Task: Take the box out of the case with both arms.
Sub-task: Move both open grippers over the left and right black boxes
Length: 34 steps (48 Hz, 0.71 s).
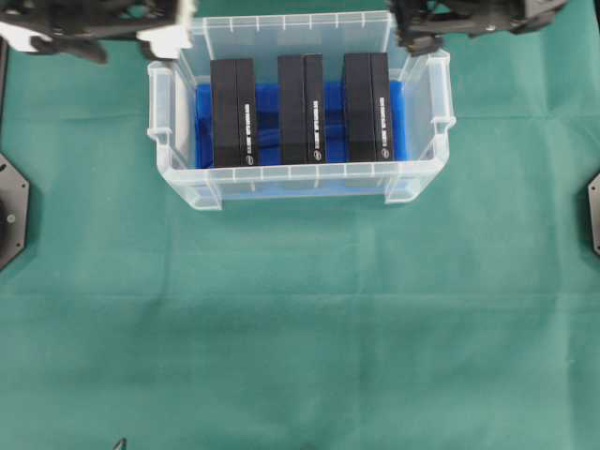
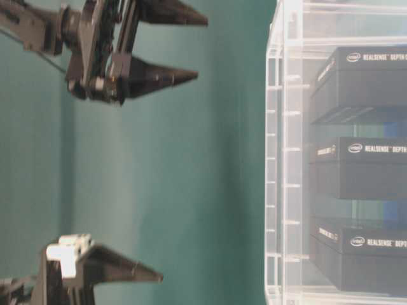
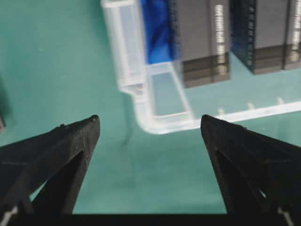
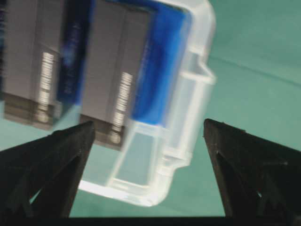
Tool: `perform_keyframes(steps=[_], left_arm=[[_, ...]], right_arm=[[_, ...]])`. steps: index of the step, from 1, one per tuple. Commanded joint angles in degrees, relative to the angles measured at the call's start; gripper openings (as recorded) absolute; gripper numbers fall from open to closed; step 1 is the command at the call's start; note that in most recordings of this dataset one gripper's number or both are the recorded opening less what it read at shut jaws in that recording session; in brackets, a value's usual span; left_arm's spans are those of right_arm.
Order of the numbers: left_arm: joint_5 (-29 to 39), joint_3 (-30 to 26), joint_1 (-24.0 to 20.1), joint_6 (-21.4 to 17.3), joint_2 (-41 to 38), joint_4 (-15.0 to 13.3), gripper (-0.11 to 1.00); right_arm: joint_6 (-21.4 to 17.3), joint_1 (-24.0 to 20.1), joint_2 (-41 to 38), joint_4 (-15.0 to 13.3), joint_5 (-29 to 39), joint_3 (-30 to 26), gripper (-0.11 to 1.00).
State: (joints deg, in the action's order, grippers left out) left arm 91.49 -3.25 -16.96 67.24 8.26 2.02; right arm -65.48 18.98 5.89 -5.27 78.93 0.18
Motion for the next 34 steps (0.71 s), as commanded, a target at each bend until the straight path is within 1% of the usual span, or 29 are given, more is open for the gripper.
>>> perform_keyframes(steps=[1,9,14,20,34], left_arm=[[-0.09,-3.25,0.35,-0.26,-1.41,0.26,0.91],[-0.09,-7.82,0.35,-1.58,-5.01,0.79,0.91],[-0.09,-9.58,0.35,-1.67,-6.42,0.97,0.91],[-0.09,-10.55,0.53,-1.76,-7.65,0.88,0.91],[-0.79,-11.07,0.97,-1.85,-8.7,0.88,0.91]], right_arm=[[0.09,-0.97,-1.05,-0.18,-0.53,-3.78,0.95],[0.09,-2.11,-4.57,-0.26,-0.53,-7.73,0.95],[0.09,-2.55,-6.06,-0.18,-0.35,-9.58,0.95],[0.18,-2.72,-6.94,-0.18,-0.26,-10.63,0.95],[0.09,-2.9,-7.12,-0.18,-0.26,-10.72,0.95]])
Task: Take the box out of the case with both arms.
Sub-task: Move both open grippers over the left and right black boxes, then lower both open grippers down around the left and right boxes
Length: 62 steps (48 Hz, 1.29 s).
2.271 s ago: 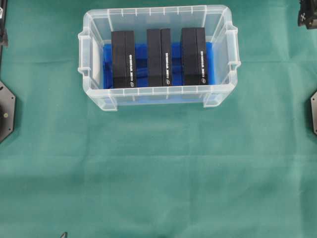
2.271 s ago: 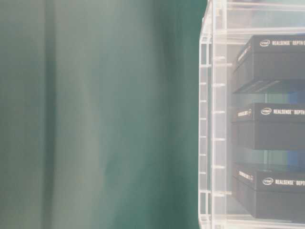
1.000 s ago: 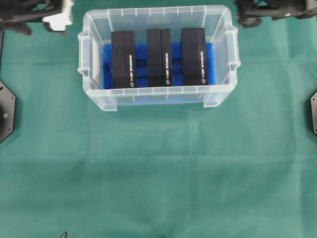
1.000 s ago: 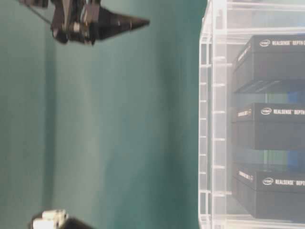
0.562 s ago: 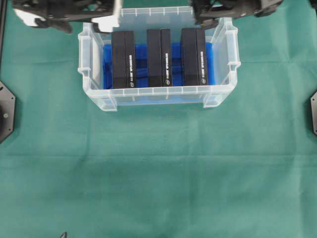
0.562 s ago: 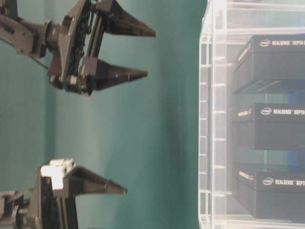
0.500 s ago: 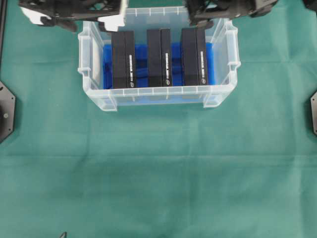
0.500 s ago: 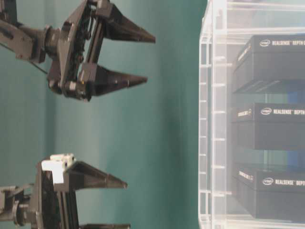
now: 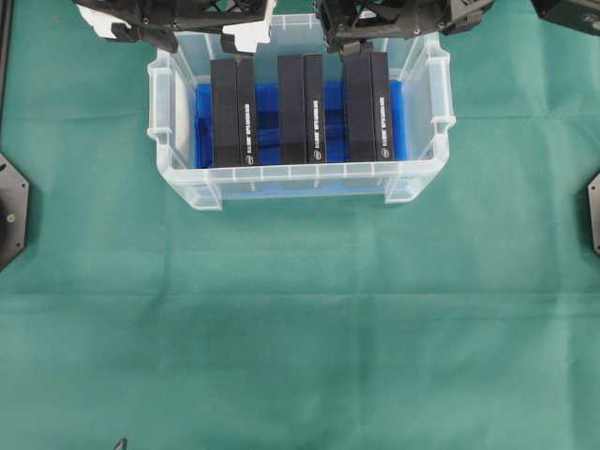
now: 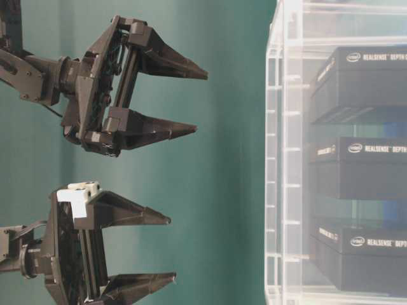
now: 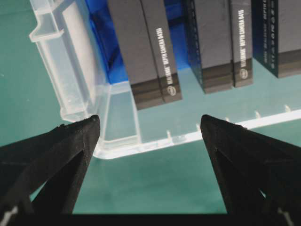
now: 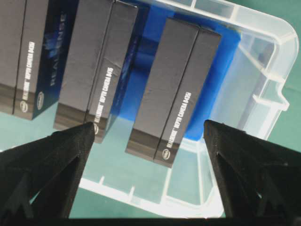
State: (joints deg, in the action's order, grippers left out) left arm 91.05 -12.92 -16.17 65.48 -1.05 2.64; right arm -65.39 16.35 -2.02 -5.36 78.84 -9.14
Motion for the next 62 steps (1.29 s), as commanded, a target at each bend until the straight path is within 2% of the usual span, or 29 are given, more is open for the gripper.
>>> perform_keyframes(steps=[1,62], left_arm=[[-0.35,-1.41,0.18,-0.09,0.62,0.26,0.91],[-1.85,-1.05,0.35,-0.18,-0.44,0.35,0.91]], right_arm=[[0.0,-0.26,0.88,-0.09,-0.18,-1.32,0.95],[0.0,-0.44,0.62,-0.26,0.0,-1.32,0.95]])
